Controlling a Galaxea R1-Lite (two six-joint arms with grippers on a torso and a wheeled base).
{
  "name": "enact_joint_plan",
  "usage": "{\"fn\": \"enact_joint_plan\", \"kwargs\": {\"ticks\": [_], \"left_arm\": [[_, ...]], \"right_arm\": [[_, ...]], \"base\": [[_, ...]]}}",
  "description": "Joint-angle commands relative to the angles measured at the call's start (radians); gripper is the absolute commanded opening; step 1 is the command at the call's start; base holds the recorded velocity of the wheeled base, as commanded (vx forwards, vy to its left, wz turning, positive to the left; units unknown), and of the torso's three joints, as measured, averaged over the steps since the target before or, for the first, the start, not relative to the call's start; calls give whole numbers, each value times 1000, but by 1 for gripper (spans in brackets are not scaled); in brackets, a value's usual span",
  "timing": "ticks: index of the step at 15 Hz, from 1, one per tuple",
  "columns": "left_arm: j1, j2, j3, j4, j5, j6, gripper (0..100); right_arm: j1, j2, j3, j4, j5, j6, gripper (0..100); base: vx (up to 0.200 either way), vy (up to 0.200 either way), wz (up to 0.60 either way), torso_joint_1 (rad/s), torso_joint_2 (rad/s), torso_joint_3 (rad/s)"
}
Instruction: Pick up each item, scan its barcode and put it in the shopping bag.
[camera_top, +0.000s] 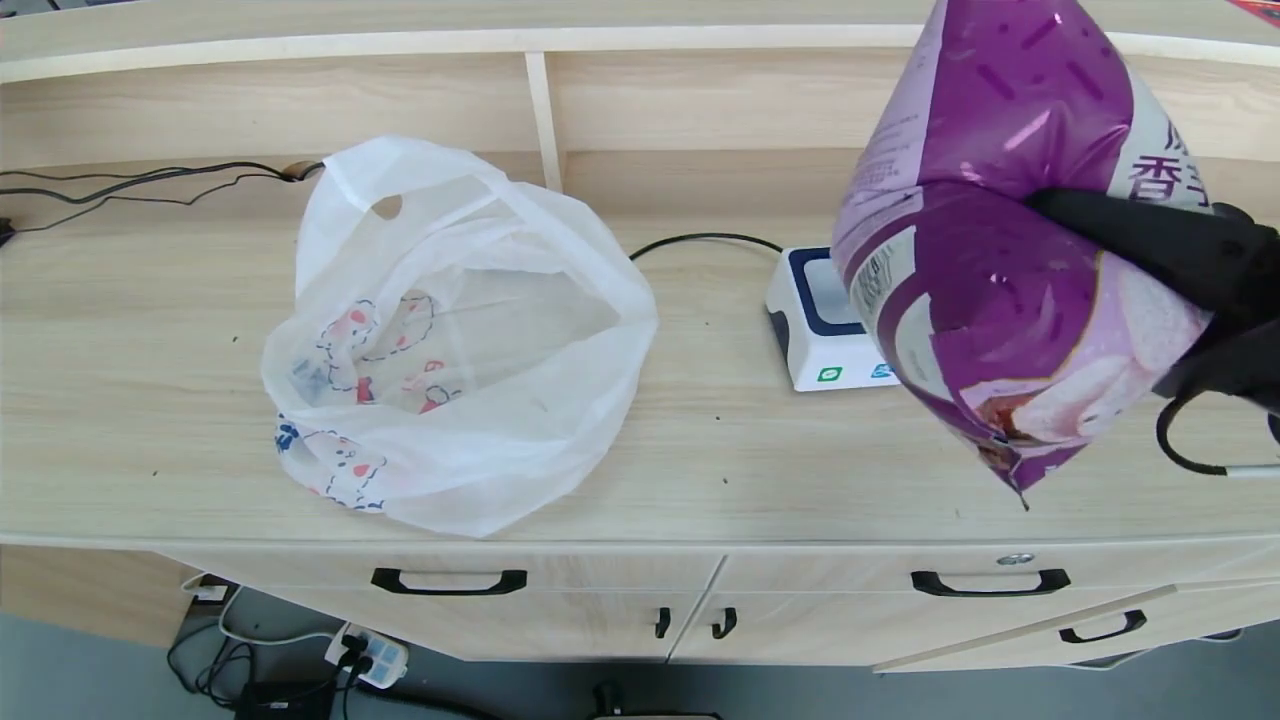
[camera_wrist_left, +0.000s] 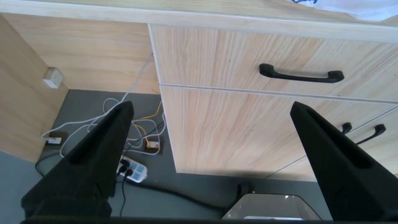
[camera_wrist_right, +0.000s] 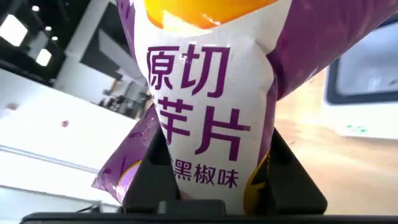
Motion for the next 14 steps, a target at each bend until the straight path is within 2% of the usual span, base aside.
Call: {"fn": "enact_joint_plan", "kwargs": {"ticks": [1,2,3,4,6,9,11,14], "left_arm": [[0,0,0,0,0,0,100],[0,0,0,0,0,0,100],[0,0,0,0,0,0,100],[0,0,0,0,0,0,100],[0,0,0,0,0,1,100],[0,0,0,0,0,1,100],[1,0,0,0,0,-5,100],[0,0,0,-2,0,-8,100]], "right_arm": [[-125,29,-78,72,-16,-167,0],[-125,29,-78,72,-16,-167,0],[-149,31,-168,227,-74,-404,0],[-136,48,-202,255,-128,-457,0],[-129,149,-256,230,-323,-619,0],[-124,266,-377,197,-321,-713,0],[-99,292,-369,201,-307,-814,0],[-73,289,-346,207,-261,-828,0]], "base": [[0,0,0,0,0,0],[0,0,0,0,0,0],[0,0,0,0,0,0],[0,0,0,0,0,0],[0,0,0,0,0,0],[0,0,0,0,0,0],[0,0,0,0,0,0],[0,0,0,0,0,0]]}}
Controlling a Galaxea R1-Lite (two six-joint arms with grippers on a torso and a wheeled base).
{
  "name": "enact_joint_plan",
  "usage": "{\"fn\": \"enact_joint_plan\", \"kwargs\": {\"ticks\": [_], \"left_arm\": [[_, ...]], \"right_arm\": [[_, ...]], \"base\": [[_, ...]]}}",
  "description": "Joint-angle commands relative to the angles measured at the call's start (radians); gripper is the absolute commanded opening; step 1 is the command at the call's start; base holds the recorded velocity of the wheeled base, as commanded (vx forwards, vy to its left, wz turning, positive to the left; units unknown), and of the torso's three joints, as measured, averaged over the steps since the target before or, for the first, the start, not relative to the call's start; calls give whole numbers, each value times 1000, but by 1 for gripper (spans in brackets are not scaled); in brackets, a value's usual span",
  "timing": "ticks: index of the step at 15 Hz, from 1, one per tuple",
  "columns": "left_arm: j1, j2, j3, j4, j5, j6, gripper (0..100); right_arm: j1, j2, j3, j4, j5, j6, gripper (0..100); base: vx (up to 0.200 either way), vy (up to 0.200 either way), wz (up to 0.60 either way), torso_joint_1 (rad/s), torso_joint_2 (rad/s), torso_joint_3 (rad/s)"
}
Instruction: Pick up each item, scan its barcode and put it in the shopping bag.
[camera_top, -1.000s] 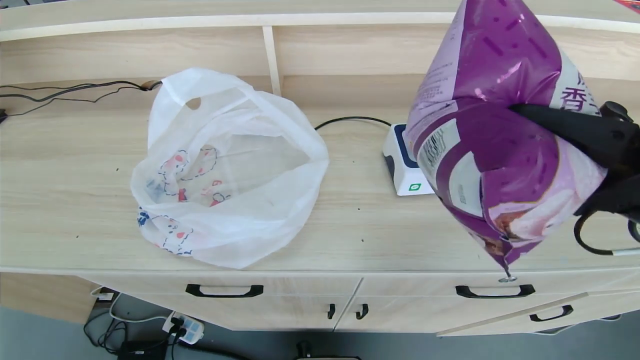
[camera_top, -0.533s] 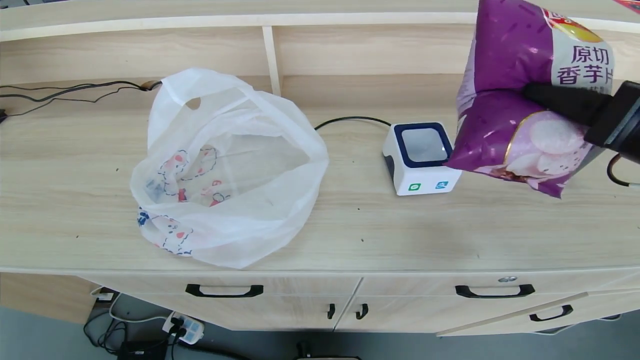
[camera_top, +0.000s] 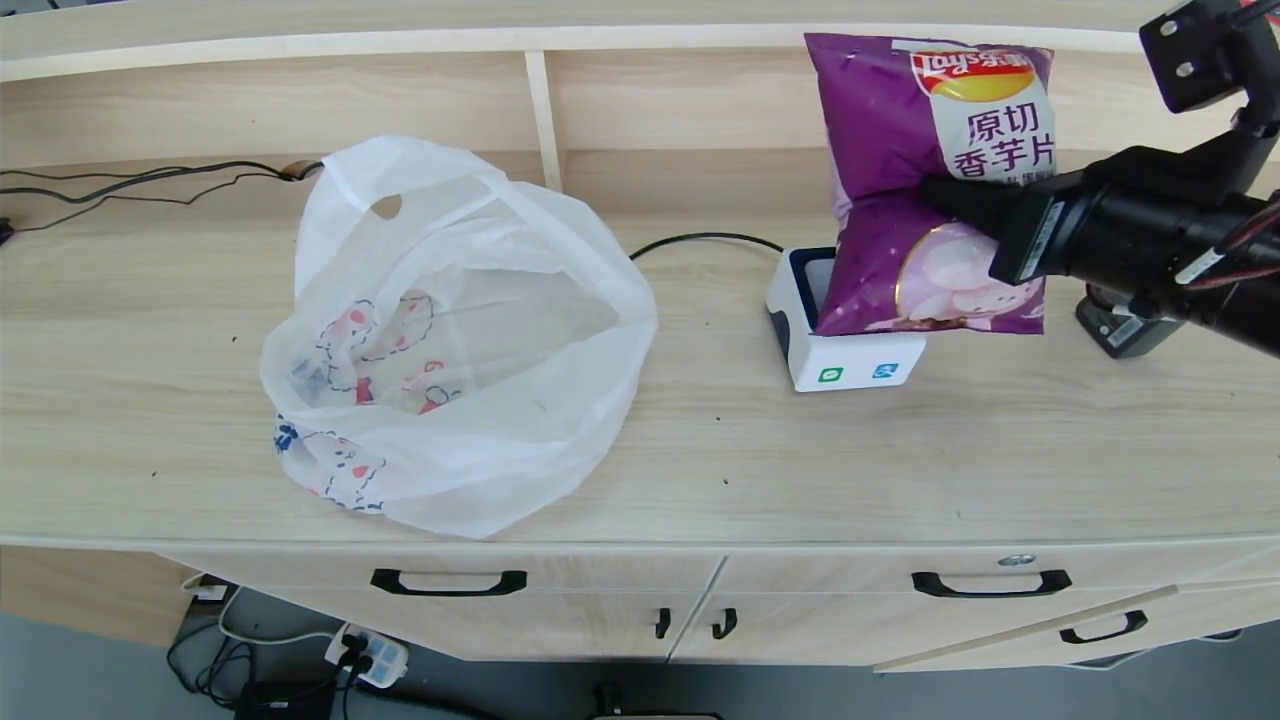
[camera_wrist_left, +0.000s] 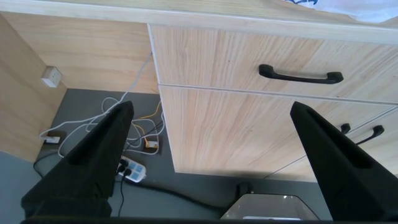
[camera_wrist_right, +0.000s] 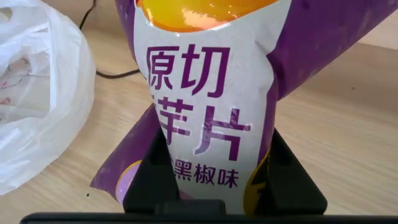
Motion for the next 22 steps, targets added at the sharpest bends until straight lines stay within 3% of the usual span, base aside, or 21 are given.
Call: {"fn": "enact_joint_plan", "kwargs": {"ticks": [1,6,8,13,22], "left_arm": [[0,0,0,-1,0,0,100],[0,0,0,-1,0,1,100],[0,0,0,-1,0,1,100],[0,0,0,0,0,4,100],[0,0,0,-1,0,1,100]], "right_arm": [[7,13,4,1,6,-15,0],[5,-53,40,0,40,-7,0],[117,-124,61,30,32,-5,0],[125,-184,95,58,32,7,0],[130,-99,24,58,31,12,0]], "base": [[0,0,0,0,0,0],[0,0,0,0,0,0],[0,0,0,0,0,0],[-120,0,0,4,3,0],[0,0,600,1,1,5]]}}
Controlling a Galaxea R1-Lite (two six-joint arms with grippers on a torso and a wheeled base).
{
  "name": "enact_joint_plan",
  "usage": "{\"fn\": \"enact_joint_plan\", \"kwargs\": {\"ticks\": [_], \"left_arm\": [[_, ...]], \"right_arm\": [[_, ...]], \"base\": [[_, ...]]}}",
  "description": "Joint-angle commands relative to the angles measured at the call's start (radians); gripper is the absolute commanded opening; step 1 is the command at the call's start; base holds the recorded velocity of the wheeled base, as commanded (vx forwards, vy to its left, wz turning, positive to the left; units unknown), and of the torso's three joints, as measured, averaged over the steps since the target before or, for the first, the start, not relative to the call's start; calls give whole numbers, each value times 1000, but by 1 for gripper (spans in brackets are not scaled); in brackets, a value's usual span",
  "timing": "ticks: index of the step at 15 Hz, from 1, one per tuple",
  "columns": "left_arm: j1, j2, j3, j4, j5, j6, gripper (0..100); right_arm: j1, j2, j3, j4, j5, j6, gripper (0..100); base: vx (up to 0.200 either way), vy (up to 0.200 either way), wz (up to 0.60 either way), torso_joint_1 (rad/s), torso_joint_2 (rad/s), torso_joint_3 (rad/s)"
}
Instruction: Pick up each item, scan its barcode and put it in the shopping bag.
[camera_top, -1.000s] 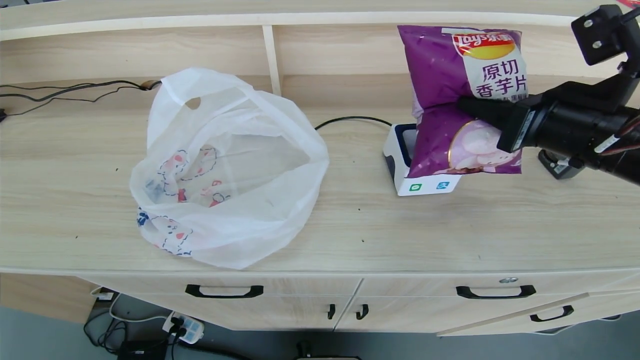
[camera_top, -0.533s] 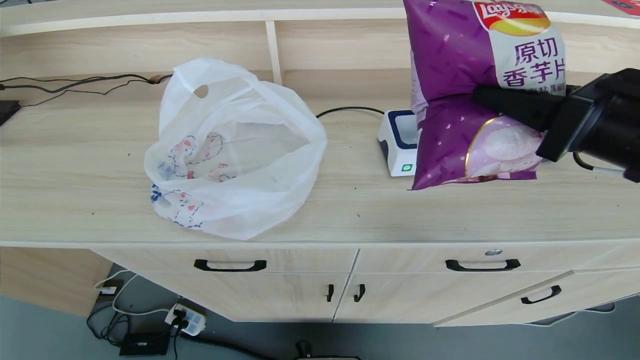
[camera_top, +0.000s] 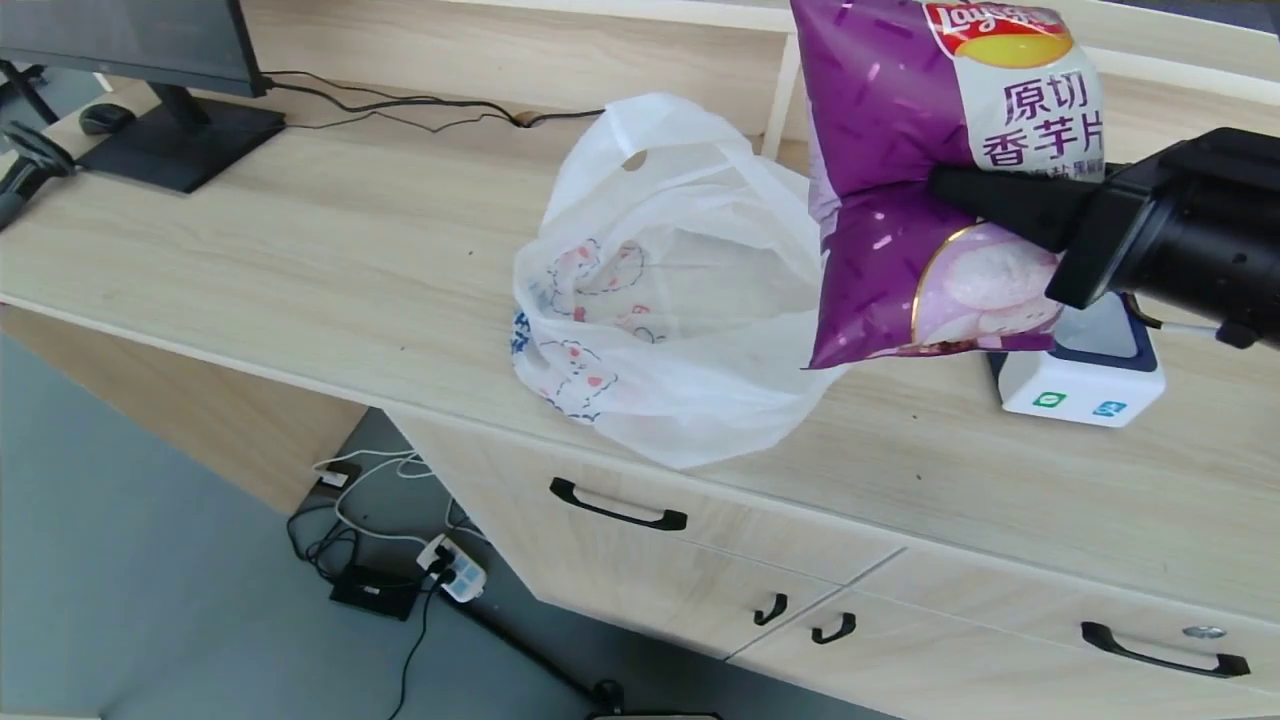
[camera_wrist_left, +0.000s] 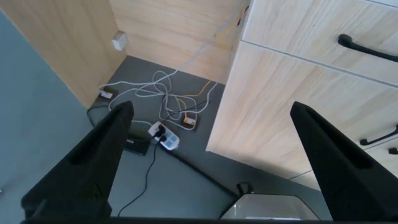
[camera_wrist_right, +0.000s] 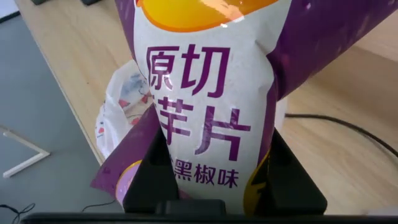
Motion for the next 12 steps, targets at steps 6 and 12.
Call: {"fn": "enact_joint_plan", "kwargs": {"ticks": [6,12], "left_arm": [[1,0,0,0,0,0,100],[1,0,0,0,2,-4,100]], "right_arm": [[-44,142,-116,-14,-29,-4,0],[-208,268,-96,-180,-29,-4,0]], "base": [[0,0,600,4,1,2],[0,0,0,0,0,0]]}}
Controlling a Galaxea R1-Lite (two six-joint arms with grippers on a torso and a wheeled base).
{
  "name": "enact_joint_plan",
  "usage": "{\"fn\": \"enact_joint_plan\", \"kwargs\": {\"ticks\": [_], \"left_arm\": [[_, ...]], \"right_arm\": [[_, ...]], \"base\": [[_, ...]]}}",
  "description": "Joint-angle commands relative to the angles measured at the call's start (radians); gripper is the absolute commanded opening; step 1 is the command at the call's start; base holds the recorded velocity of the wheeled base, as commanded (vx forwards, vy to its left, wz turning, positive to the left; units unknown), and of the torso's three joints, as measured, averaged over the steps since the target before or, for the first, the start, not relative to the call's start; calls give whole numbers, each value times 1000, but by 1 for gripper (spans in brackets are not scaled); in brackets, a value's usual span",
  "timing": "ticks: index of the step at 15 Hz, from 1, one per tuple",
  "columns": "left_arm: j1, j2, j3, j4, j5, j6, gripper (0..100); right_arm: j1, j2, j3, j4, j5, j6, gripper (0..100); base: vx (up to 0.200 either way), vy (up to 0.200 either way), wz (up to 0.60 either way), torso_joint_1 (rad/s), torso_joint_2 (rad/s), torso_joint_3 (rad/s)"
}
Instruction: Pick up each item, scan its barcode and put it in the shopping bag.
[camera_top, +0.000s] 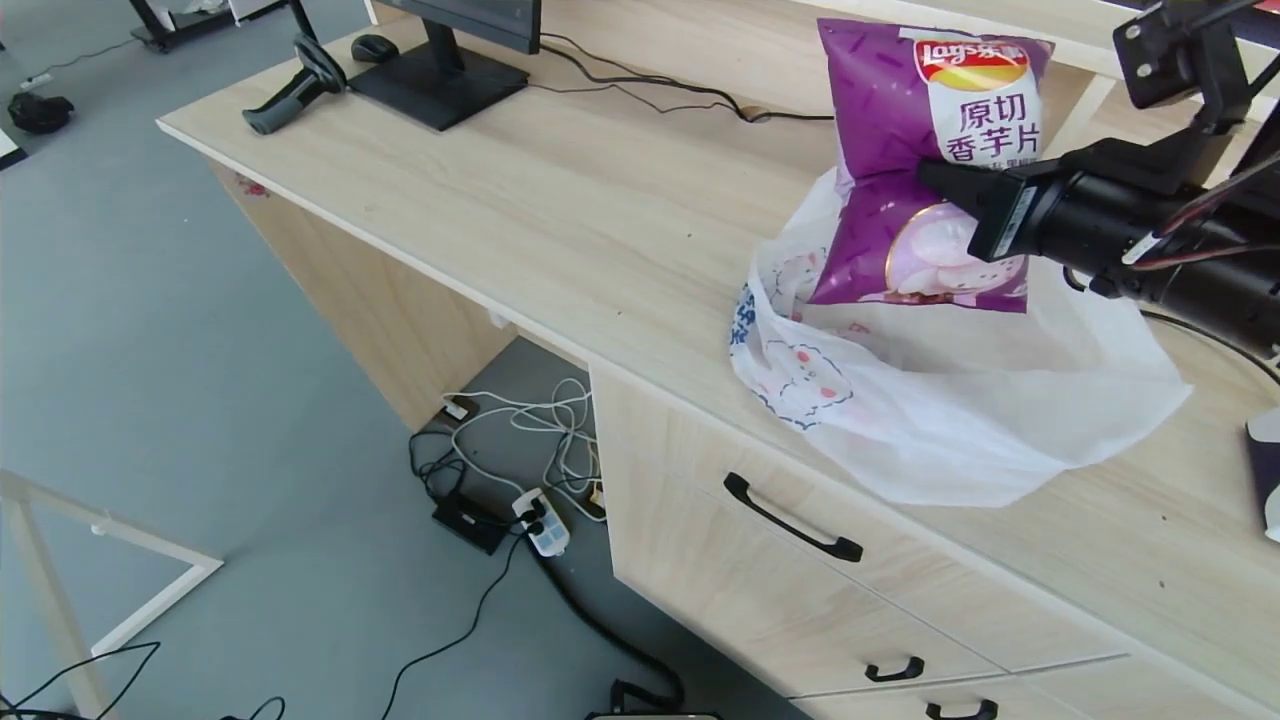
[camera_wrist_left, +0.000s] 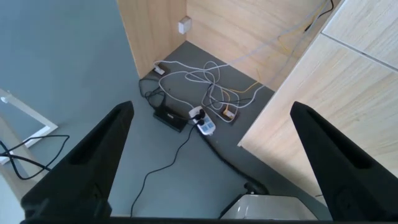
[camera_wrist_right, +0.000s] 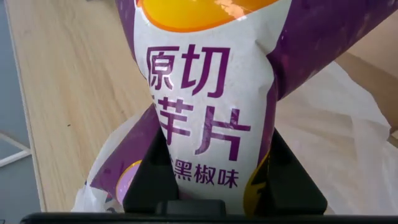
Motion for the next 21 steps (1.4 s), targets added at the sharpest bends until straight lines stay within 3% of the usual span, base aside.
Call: {"fn": "enact_joint_plan", "kwargs": {"ticks": [1,5,7,10,11,14,20,21], "left_arm": [[0,0,0,-2,0,-2,100],[0,0,0,-2,0,-2,100],[-2,0,0,-2,0,-2,100],[0,0,0,-2,0,-2,100],[-2,0,0,0,-1,0,100],[-2,0,0,-2,0,0,100],[0,0,0,-2,0,-2,100],[-2,0,0,-2,0,-2,100]], "right_arm": [[-31,43,7,-18,1,-3,0],[-128,-8,93,-89,1,-3,0],[-206,-62,200,-133,7,3,0],[-219,-111,292,-138,55,-7,0],[-165,-138,363,-138,56,-52,0],[13,-141,400,-136,49,-79,0],[5,-105,387,-139,43,-53,0],[-1,-105,381,-139,43,-52,100]], "base": [[0,0,0,0,0,0],[0,0,0,0,0,0],[0,0,0,0,0,0],[0,0,0,0,0,0],[0,0,0,0,0,0],[0,0,0,0,0,0],[0,0,0,0,0,0],[0,0,0,0,0,0]]}}
